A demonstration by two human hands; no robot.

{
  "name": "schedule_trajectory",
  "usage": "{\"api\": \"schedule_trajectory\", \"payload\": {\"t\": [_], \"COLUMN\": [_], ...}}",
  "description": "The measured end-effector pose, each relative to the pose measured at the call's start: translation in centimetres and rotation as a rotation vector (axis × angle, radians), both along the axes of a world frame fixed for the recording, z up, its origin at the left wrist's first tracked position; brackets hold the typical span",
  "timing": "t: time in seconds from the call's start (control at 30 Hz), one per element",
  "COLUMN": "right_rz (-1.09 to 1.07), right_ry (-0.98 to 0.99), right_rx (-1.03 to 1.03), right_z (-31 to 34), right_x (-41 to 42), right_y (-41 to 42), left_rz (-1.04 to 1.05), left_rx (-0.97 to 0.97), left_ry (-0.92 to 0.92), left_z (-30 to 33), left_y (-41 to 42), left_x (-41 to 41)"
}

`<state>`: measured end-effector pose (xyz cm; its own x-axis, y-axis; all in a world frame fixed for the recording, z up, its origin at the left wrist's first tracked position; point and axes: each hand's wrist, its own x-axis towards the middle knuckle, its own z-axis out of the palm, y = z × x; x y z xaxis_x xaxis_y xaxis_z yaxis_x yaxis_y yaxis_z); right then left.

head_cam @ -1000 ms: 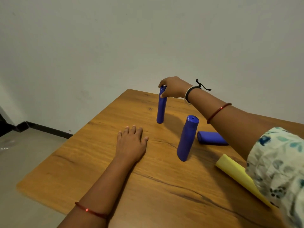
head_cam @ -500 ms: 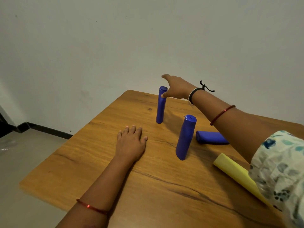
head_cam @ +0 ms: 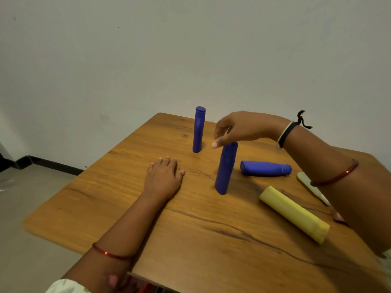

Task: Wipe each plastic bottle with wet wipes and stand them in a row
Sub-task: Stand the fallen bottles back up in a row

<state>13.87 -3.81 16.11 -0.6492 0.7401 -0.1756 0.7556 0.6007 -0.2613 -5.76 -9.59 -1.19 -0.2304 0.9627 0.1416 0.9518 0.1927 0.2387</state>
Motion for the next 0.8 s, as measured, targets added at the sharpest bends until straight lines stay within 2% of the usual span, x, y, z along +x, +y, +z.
{"api": "schedule_trajectory", "payload": {"t": [0.17,0.47,0.7,0.8], "right_rz": [-0.018,-0.032,-0.175,-0.225], "right_ry": [-0.059,-0.017,0.04,0.022], "right_rx": [-0.017,0.042,0.217,0.229], "right_z": [-0.7,-1.2,0.1,-0.5], "right_x": [1.4,1.7,0.6,-0.3], "right_y": [-0.6,0.0,4.2,6.2], "left_rz": [-0.03,-0.041,-0.053,-0.057], "left_rx": [-0.004,0.007,0.018,0.015], "left_ry": [0.005,0.016,0.026,0.024], "left_z": [-0.1,-0.3,-0.3,-0.4], "left_y": [-0.3,0.0,0.0,0.1], "left_x": [0.6,0.5,0.5,0.4]}}
